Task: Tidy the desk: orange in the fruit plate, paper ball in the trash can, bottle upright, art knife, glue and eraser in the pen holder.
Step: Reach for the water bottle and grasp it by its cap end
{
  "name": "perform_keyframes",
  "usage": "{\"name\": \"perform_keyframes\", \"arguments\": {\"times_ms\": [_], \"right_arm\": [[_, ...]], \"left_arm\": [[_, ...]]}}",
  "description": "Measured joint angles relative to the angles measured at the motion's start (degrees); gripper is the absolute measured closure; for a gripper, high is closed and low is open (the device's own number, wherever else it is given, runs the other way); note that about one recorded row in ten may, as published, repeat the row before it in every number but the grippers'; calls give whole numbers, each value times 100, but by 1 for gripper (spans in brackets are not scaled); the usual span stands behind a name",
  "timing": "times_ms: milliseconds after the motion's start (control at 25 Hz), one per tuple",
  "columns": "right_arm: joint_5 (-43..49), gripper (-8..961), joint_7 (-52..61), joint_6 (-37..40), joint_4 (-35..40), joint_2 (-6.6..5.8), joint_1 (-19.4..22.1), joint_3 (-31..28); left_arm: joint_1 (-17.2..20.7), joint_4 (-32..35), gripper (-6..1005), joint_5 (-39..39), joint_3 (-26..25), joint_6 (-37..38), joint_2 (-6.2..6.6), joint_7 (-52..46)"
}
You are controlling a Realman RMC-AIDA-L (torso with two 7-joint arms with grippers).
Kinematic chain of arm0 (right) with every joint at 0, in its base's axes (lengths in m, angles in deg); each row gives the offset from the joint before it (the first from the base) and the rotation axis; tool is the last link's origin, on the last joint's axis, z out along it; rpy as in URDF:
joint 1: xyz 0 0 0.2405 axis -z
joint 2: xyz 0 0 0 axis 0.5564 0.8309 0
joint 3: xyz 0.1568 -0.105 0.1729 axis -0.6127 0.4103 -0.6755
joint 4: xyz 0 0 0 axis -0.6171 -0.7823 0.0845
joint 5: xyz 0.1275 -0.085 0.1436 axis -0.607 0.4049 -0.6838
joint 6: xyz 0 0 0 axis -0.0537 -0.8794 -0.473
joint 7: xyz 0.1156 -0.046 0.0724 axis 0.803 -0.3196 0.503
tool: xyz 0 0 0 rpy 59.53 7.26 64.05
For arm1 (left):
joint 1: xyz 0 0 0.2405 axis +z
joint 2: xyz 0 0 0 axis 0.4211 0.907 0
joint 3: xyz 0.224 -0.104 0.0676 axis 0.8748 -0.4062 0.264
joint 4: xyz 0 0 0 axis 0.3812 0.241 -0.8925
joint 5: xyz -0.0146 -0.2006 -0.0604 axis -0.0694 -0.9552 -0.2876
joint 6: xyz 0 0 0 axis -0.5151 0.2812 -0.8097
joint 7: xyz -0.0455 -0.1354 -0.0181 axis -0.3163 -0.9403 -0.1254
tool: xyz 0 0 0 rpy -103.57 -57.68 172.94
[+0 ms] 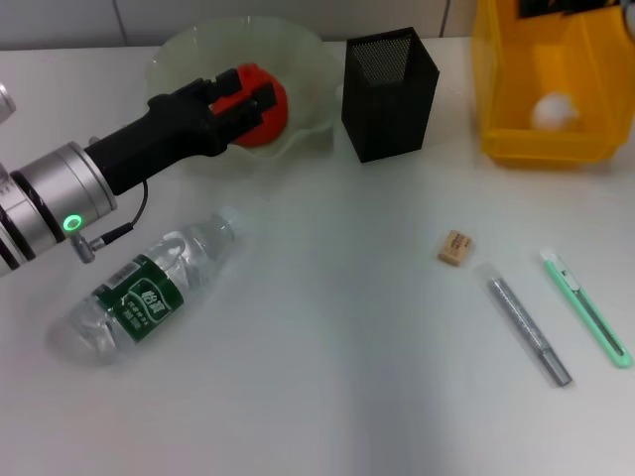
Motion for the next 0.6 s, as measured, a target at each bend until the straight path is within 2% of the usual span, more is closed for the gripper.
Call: {"name": "perform_keyframes", "arguments": {"times_ms": [120, 320, 440, 520, 600], "right_arm": [[-1834, 183, -1375, 311, -481, -88, 400, -210], [-3960, 186, -3265, 1127, -1823, -438, 722, -275], [-4461, 185, -4346, 1801, -2550, -596, 777, -396], [-4516, 185, -4945, 2327, -2949, -643, 830, -676], [-4505, 185, -5098, 2492, -3043, -649, 892, -753]], "left_arm": [[0, 0, 372, 0, 0, 0, 0, 0], [42, 323, 372, 255, 28, -370, 29, -640], [82, 531, 372, 439, 33, -320, 32, -748], [94, 791, 371, 879, 33, -167, 62, -977], [96, 1057, 371, 1347, 32, -91, 72, -1338]]}}
